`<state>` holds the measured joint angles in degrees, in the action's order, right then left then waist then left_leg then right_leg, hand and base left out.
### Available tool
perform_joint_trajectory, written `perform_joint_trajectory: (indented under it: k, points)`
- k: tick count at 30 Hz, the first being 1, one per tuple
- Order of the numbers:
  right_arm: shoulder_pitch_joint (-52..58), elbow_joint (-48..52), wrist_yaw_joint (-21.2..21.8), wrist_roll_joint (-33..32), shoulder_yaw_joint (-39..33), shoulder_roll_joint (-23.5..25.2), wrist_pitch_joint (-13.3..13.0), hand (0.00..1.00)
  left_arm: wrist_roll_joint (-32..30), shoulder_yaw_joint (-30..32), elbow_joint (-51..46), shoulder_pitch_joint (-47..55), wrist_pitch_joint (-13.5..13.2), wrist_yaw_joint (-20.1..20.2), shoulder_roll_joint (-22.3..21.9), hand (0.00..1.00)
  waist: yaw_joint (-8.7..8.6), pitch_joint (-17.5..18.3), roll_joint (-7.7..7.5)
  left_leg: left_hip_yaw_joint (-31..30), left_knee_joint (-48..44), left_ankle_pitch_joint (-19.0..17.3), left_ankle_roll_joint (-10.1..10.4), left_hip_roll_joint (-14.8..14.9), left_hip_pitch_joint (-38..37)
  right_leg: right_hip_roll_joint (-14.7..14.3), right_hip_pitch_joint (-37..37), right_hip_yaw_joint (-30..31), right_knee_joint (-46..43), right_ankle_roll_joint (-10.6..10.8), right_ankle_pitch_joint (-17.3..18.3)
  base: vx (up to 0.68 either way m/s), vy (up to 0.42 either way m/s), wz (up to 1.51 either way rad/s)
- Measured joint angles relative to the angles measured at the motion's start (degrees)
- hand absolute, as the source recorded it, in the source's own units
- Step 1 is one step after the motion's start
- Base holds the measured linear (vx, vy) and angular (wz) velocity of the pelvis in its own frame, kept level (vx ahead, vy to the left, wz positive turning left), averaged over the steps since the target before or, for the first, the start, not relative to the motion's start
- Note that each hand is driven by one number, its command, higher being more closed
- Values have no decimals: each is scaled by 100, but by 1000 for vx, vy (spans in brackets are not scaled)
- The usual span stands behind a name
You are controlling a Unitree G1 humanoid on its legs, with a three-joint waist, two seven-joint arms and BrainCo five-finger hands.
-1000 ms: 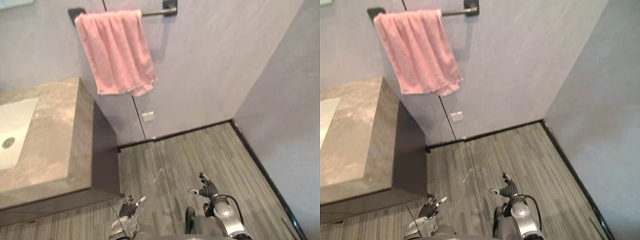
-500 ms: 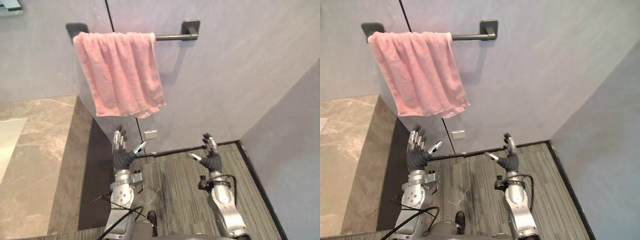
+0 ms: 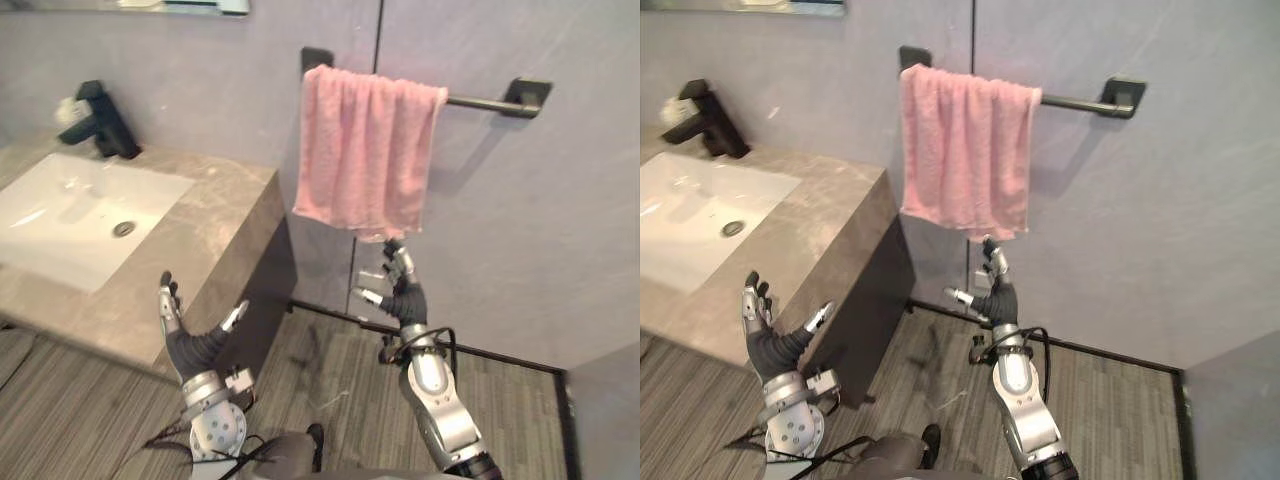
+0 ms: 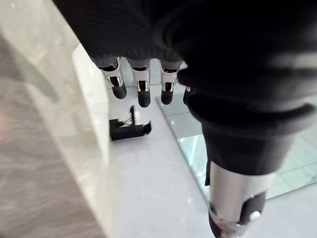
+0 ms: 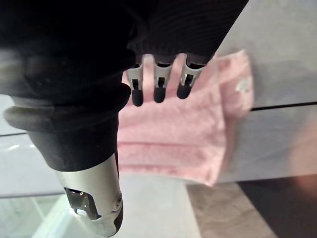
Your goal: Organize washtable
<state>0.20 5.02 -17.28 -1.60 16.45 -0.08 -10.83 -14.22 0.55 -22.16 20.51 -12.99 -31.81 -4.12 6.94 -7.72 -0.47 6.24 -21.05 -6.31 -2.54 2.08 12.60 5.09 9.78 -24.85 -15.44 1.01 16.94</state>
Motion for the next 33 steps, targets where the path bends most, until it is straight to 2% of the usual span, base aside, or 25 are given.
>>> perform_joint_trajectory:
  k: [4, 6, 7, 8, 10, 12, 13, 15, 17, 19, 20, 21, 22, 23, 24, 25, 27, 29, 30, 33]
  points:
    - [-262, 251, -195, -1, -345, 12, 2, 0, -2, 116, -261, -859, 97, -224, 73, 0, -81, 33, -87, 157, -222, -2, 4, 117, 182, 71, -27, -10, 154, -52, 126, -110, 58, 11]
    - [-493, 228, -285, 0, -426, 23, 7, 0, 2, 271, -258, -1286, 172, -250, 80, 0, -198, 69, -127, 71, 38, 114, 225, 354, 213, 113, -108, 97, 160, 72, 61, -6, 193, -12]
    - [-587, 154, -309, 1, -477, 50, 16, 0, 7, 317, -241, -1380, 225, -248, 99, 0, -211, 127, -119, 176, 207, 310, 459, 389, 108, 179, -133, 225, 217, 178, 4, 41, 221, -38]
    - [-622, 101, -337, 3, -481, 66, 21, 0, 14, 358, -245, -1403, 265, -227, 95, 0, -208, 171, -182, 260, 245, 303, 436, 361, 50, 220, -154, 307, 316, 248, -70, 95, 239, -58]
    - [-771, 64, -382, 12, -518, 144, 105, 0, 108, 402, -243, -1545, 376, -185, 98, 0, -178, 217, -246, 532, -55, 98, 230, 382, 188, 260, -97, 517, 740, 389, -407, 129, 231, -59]
    - [-776, 62, -373, 49, -524, 204, 133, 0, 251, 375, -236, -1554, 383, -64, 103, 0, -179, 238, -255, 675, -269, -143, 130, 303, 184, 416, -112, 670, 783, 484, -466, 114, 255, -47]
    - [-772, 23, -371, 112, -549, 257, 137, 0, 306, 326, -175, -1594, 381, -6, 118, 0, -183, 253, -255, 757, -318, -339, 82, 212, 132, 563, -161, 808, 616, 460, -373, 93, 261, -45]
    - [-775, -109, -341, 189, -618, 295, 144, 0, 345, 317, 6, -1703, 384, 62, 149, 0, -166, 271, -262, 953, -302, -562, 48, 111, -22, 795, -426, 1032, -7, 449, -239, 89, 236, -50]
    - [-778, -393, -258, 213, -638, 367, 237, 0, 398, 301, 309, -1764, 440, 101, 359, 0, -224, 303, -298, 1368, -26, -610, -20, -26, -445, 1225, -1140, 1296, -1520, 338, -180, 88, 198, -69]
    - [-787, -546, -226, 214, -624, 367, 242, 0, 519, 333, 401, -1765, 490, 177, 499, 0, -301, 347, -285, 1536, 204, -611, -26, -59, -682, 1297, -1422, 1209, -1836, 320, -164, 81, 96, -59]
    - [-802, -654, -165, 213, -640, 360, 248, 0, 605, 415, 483, -1770, 505, 238, 569, 0, -321, 452, -240, 1697, 420, -563, -36, -54, -810, 1279, -1680, 931, -1607, 316, -171, 92, 74, -64]
    - [-826, -658, -148, 212, -646, 352, 251, 0, 662, 442, 494, -1777, 505, 280, 592, 0, -327, 484, -285, 1750, 467, -533, -25, -54, -865, 1261, -1725, 842, -1422, 308, -183, 114, 56, -53]
    - [-868, -660, -141, 209, -657, 336, 252, 0, 767, 457, 564, -1781, 502, 378, 638, 0, -399, 483, -216, 1759, 499, -521, -14, -45, -903, 1171, -1755, 752, -968, 324, -224, 114, -9, -4]
    - [-910, -662, -141, 208, -665, 294, 252, 0, 855, 460, 725, -1801, 500, 458, 660, 0, -546, 536, -191, 1732, 485, -512, 1, -5, -908, 1064, -1789, 822, -676, 361, -456, 121, -34, 11]
    - [-933, -668, -141, 208, -681, 272, 253, 0, 930, 463, 798, -1815, 502, 491, 658, 0, -601, 539, -163, 1714, 470, -503, 15, 15, -926, 1017, -1805, 883, -601, 332, -578, 136, -69, 16]
    - [-977, -672, -136, 208, -724, 226, 253, 0, 1010, 461, 932, -1875, 502, 534, 639, 0, -614, 534, -115, 1691, 446, -503, 23, 87, -952, 905, -1858, 1044, -495, 318, -721, 115, -98, 5]
    - [-978, -672, -134, 210, -769, 157, 256, 0, 1045, 456, 1093, -2012, 501, 562, 659, 0, -625, 557, -155, 1555, 426, -468, 171, 128, -965, 774, -1871, 1268, -218, 396, -1216, 110, -162, 11]
    - [-973, -672, -130, 207, -766, 70, 257, 0, 1146, 443, 1174, -2045, 502, 574, 620, 0, -621, 534, -43, 1272, 505, -411, 302, 215, -1070, 615, -1648, 1253, -42, 439, -1250, 104, -208, 5]
    - [-968, -671, -115, 203, -767, 4, 257, 0, 1188, 406, 1173, -2051, 478, 638, 554, 0, -630, 541, 106, 1099, 698, -368, 376, 302, -1165, 473, -1503, 1162, 126, 403, -1265, 76, -190, 2]
    - [-895, -672, 7, 37, -727, -22, 244, 0, 1422, 358, 1175, -2049, 442, 693, 485, 0, -638, 549, 159, 947, 764, -367, 580, 512, -1233, 241, -1413, 1034, 147, 204, -1134, 59, -188, 8]
